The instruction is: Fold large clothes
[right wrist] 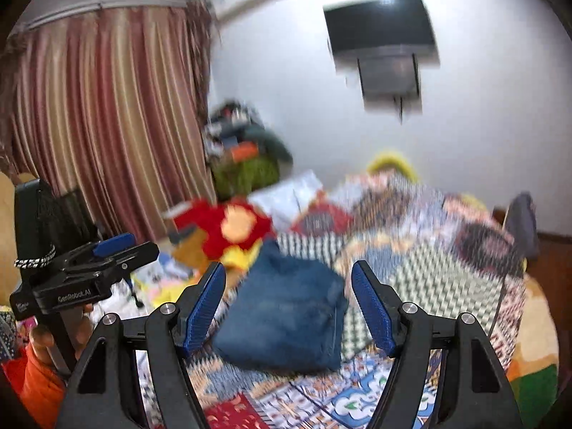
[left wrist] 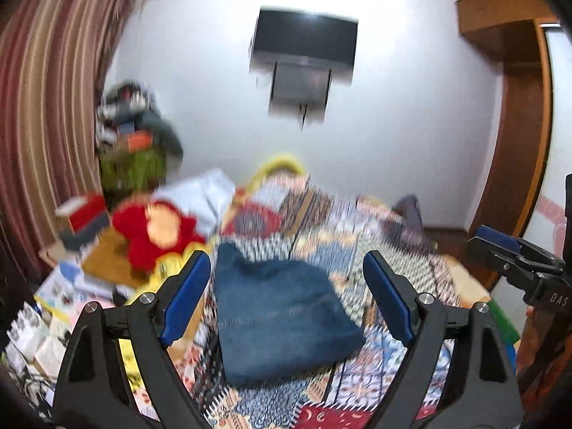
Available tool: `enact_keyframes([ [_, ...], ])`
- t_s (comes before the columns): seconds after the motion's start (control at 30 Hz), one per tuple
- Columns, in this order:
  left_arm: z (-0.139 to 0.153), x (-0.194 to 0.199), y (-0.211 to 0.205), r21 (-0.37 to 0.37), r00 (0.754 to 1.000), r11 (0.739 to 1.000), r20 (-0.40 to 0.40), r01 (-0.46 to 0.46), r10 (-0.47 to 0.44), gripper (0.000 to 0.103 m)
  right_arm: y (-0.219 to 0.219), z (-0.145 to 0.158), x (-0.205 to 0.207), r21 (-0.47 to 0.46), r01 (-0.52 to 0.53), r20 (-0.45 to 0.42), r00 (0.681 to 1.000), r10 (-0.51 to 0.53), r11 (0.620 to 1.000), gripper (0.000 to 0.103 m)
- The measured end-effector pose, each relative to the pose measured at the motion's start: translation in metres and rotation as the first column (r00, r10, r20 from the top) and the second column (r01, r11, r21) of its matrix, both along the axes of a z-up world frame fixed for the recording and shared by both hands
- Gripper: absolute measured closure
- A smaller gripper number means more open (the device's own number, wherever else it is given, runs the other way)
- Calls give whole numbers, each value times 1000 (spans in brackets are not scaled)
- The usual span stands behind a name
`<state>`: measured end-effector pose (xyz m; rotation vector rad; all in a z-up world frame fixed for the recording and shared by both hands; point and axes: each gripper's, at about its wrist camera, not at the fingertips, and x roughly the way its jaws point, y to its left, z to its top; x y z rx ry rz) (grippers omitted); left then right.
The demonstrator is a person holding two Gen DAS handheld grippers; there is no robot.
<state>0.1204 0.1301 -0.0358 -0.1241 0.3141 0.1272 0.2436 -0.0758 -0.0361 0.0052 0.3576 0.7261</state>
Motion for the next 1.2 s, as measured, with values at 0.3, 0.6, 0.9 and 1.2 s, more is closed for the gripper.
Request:
enact_keyframes([
  [0.3, 30, -74, -41, 116, 980, 991, 194, -66, 43, 16, -10, 34, -75, 87, 30, 156, 987, -43, 996, 32],
  [0.6, 22, -87, -49, 122, 978, 988, 195, -97, 72, 0, -13, 28, -96, 66, 110, 178, 977, -120, 992, 3],
  [0.9, 13, -81, -44, 75, 985, 994, 156, -82, 69, 0, -22, 23, -91, 74, 154, 156, 974, -164, 985, 0],
  [1.2, 8, -77, -41, 59, 987, 994, 134, -93, 85, 0, -16, 18, -87, 43, 148, 142, 978, -153, 988, 0],
])
